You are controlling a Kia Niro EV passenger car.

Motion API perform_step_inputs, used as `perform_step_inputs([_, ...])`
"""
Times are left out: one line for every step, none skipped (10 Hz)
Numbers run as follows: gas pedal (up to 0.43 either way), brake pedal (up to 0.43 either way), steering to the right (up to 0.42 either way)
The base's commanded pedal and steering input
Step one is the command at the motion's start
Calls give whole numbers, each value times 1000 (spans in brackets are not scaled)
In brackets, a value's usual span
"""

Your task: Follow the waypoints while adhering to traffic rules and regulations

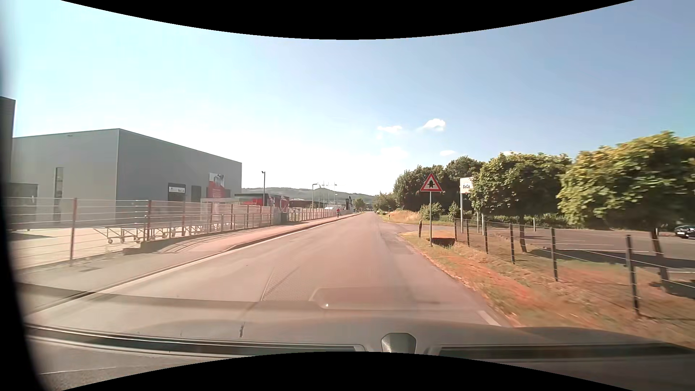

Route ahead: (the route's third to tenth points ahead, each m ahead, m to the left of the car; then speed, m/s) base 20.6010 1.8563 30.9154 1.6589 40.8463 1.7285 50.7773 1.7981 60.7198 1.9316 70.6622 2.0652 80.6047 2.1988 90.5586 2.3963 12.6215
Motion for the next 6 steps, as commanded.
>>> perform_step_inputs([189,6,-4])
perform_step_inputs([177,6,-3])
perform_step_inputs([169,6,-4])
perform_step_inputs([169,6,-3])
perform_step_inputs([169,6,-3])
perform_step_inputs([169,6,0])
